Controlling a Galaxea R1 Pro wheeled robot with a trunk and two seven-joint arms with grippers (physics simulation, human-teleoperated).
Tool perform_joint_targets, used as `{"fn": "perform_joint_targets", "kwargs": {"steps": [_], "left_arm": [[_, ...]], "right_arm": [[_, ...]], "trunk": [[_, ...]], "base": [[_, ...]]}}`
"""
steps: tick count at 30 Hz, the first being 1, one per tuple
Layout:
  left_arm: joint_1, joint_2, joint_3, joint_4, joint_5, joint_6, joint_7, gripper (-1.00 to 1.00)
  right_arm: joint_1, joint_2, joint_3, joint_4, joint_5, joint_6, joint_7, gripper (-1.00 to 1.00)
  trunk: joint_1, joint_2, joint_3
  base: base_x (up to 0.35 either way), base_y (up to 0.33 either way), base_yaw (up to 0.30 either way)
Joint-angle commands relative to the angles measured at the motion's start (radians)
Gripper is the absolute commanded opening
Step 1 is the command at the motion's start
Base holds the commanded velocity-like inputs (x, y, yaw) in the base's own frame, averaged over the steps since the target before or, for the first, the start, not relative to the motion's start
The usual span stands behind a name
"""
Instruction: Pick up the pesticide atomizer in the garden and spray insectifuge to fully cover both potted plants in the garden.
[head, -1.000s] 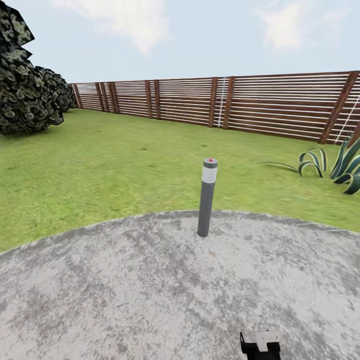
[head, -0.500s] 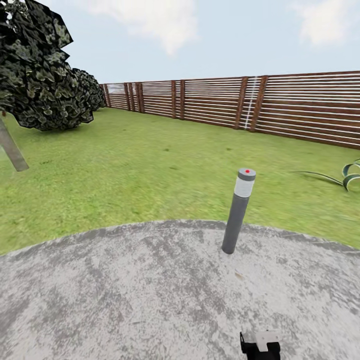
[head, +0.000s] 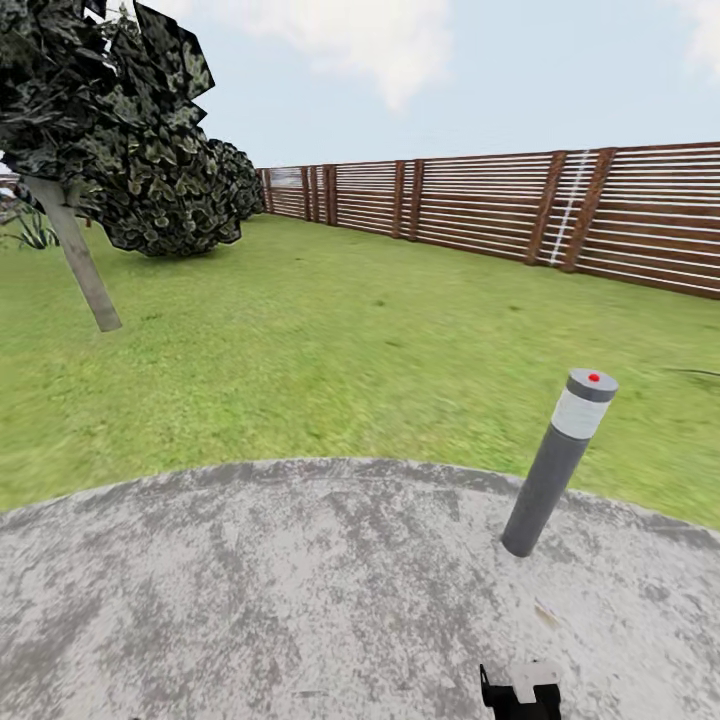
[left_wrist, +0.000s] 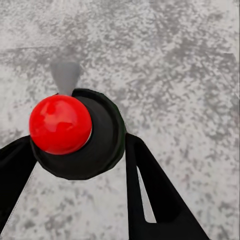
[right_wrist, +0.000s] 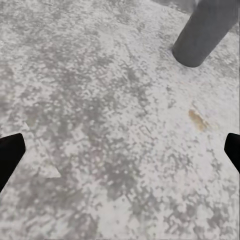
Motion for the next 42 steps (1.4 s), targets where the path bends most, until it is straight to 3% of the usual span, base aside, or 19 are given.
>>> {"fn": "perform_joint_targets", "kwargs": {"steps": [1,15,42], "left_arm": [[-0.001,0.0,0.009,0.001,-0.001,-0.002,-0.009,-1.0],[-0.001,0.0,0.009,0.001,0.0,-0.002,-0.009,-1.0],[-0.001,0.0,0.01,0.008,0.0,-0.002,-0.009,-1.0]], "right_arm": [[0.0,0.0,-0.008,0.001,0.011,-0.003,-0.004,1.0],[0.0,0.0,-0.008,0.001,0.011,-0.003,-0.004,1.0],[0.0,0.0,-0.008,0.001,0.011,-0.003,-0.004,1.0]], "trunk": [[0.0,0.0,-0.001],[0.0,0.0,-0.001],[0.0,0.0,-0.001]], "base": [[0.337,0.001,0.277],[0.338,0.01,0.277],[0.338,0.116,0.277]]}}
